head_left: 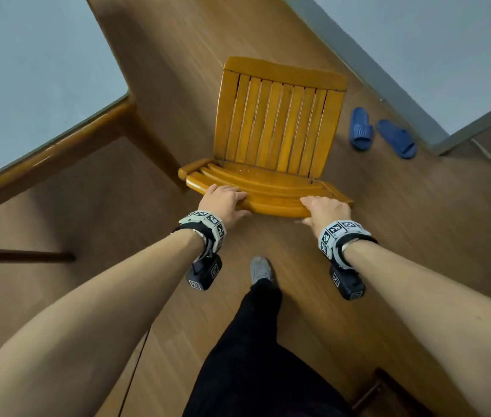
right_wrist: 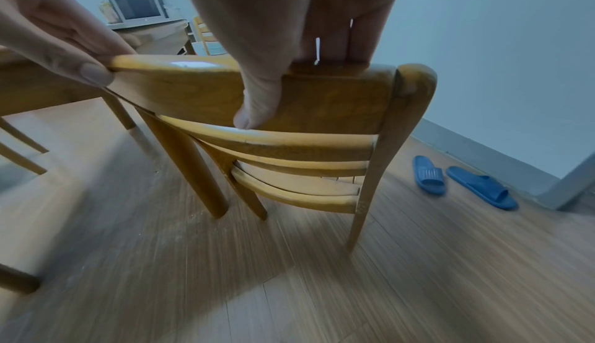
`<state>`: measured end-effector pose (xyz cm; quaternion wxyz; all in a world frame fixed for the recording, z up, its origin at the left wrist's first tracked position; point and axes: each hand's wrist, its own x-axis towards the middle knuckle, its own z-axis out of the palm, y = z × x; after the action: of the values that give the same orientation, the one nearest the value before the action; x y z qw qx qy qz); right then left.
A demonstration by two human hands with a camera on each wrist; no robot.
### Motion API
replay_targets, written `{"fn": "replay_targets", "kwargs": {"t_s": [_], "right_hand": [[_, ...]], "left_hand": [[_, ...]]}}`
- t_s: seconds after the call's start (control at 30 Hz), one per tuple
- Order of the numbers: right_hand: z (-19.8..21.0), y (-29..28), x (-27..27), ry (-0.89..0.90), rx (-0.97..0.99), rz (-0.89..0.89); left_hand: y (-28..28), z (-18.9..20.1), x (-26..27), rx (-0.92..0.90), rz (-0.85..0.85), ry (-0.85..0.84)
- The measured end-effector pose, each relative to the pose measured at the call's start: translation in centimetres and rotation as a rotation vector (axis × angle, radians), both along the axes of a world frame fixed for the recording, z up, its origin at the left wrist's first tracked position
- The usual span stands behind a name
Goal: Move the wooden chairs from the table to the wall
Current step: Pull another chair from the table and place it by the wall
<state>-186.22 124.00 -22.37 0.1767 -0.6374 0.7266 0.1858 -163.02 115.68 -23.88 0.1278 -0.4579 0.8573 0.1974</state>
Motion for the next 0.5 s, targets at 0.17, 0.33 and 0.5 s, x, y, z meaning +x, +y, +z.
{"fn": "replay_targets", "kwargs": {"t_s": [0.17,0.33,0.5], "right_hand": [[-1.0,1.5,1.0,-0.052,-0.109,-0.076],[-1.6,0.6,0.7,-0.091,-0.143,-0.092],[-1.5,-2.0,0.3,-0.079,-0.172,-0.17]], "left_hand": [[0.5,-0.4,0.7,0.012,-0.021,0.004],[-0.7,-0.8,0.7,-0.057,-0.074,0.049],[-3.0,-0.8,0.1,-0.129,-0.099,0.097]]}}
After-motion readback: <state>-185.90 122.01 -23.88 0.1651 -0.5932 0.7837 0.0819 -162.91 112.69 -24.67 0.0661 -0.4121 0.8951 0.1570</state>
